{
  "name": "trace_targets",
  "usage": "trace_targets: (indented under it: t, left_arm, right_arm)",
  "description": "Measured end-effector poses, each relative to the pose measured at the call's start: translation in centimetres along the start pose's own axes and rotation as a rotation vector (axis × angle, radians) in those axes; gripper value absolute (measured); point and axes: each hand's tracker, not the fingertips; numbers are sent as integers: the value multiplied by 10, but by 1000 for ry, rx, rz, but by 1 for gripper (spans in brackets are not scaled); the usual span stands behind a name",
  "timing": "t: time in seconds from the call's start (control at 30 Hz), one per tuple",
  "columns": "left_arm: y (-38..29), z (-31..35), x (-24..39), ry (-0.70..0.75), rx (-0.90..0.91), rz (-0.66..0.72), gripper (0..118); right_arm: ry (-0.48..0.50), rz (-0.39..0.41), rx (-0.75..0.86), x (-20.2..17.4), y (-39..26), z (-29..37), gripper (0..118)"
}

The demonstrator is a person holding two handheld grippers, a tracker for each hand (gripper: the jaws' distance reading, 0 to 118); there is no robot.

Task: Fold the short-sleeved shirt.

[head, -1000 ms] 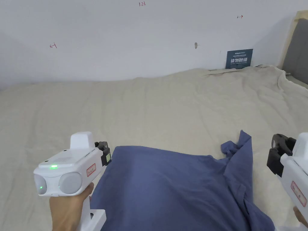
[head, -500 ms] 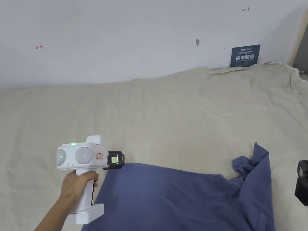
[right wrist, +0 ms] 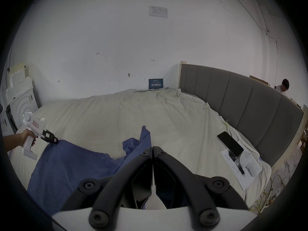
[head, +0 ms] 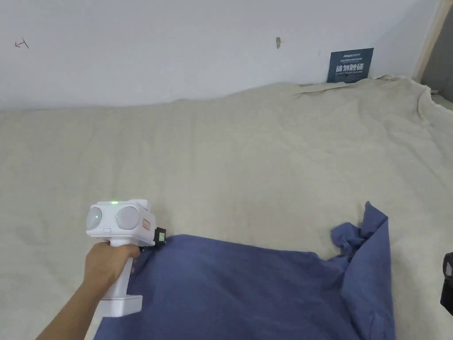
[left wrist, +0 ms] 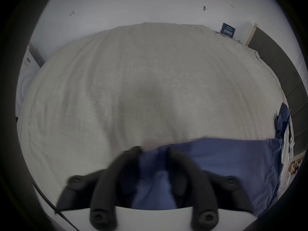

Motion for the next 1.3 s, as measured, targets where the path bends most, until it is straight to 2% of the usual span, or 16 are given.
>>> trace_targets:
  t: [0.3,0.33,0.37,0.43,0.47,0.5,0.67,0.73,0.87,0.9,0.93,0.97,1.0,1.17,1.3]
  left_arm:
    - [-27,74,13,-84,132,-9,2]
    - [-33,89,17,-94,144,-17,2]
    - [-37,99,19,-94,155,-28,2]
    - [-42,112,20,-95,165,-36,2]
    - [-42,116,18,-101,173,-41,2]
    - [-43,121,18,-104,177,-42,2]
    - [-45,132,17,-115,193,-45,2]
    - [-46,133,16,-124,196,-40,2]
    - [-48,133,14,-129,196,-33,2]
    - [-49,133,13,-130,195,-32,2]
    - [-50,133,12,-132,193,-31,2]
    - [-51,134,11,-132,194,-28,2]
    - [-50,132,10,-133,195,-26,2]
    - [-56,133,6,-136,198,-1,2]
    - [-62,136,2,-136,201,20,2]
  right_arm:
    - [35,-24,-133,2,17,-59,0]
    - [46,-34,-179,1,20,-71,4]
    - [44,-44,-204,1,20,-88,15]
    - [44,-67,-268,-4,21,-110,71]
    - [39,-79,-316,-8,20,-124,93]
    - [38,-104,-337,-10,24,-125,102]
    - [-1,-197,-425,-23,15,-171,102]
    - [1,-192,-451,-29,11,-187,102]
    - [-60,-153,-475,-39,1,-196,98]
    - [-58,-141,-486,-39,0,-195,81]
    - [-54,-133,-491,-38,-2,-194,55]
    - [-52,-127,-487,-37,-4,-190,23]
    - [-59,-126,-483,-36,-5,-187,3]
    - [-42,-106,-433,-16,-7,-184,2]
    - [22,-58,-372,-10,10,-152,1]
